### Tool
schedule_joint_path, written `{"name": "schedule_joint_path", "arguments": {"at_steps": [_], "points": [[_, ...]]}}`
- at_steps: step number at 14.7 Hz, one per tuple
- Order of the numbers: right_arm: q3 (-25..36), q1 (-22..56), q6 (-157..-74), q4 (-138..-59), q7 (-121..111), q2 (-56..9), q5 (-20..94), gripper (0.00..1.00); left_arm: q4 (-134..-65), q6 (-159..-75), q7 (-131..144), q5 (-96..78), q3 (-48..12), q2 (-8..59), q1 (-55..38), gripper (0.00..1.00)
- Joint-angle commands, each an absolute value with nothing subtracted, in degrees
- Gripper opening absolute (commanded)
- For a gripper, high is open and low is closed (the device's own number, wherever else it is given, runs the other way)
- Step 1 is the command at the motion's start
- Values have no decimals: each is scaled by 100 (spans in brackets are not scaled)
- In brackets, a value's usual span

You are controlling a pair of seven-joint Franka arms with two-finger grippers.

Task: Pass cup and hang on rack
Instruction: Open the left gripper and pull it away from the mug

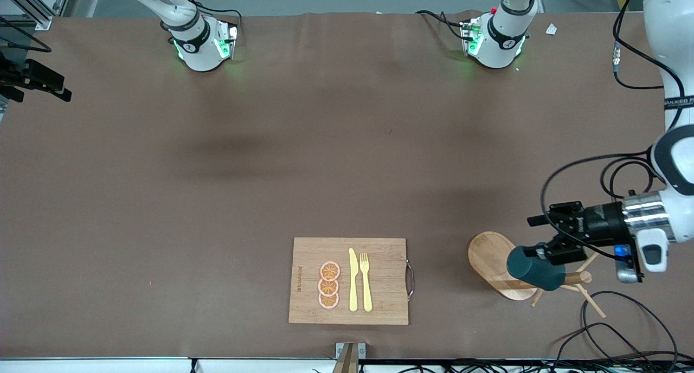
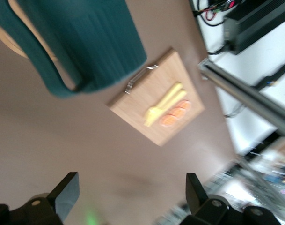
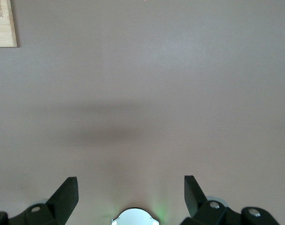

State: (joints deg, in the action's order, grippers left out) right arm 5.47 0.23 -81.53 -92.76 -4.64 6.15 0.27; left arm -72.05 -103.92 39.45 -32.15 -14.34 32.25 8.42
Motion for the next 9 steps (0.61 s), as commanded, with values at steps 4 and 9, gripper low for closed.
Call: {"name": "schedule_joint_path", "arguments": {"at_steps": [4, 9], "points": [[501, -18, -8209, -9404, -519, 756, -44, 100, -7374, -10100, 3702, -435, -1941, 2558, 448, 100], [501, -18, -8200, -9404, -519, 756, -44, 100, -7374, -9494, 1936, 937, -2030, 2023, 501, 100]]}}
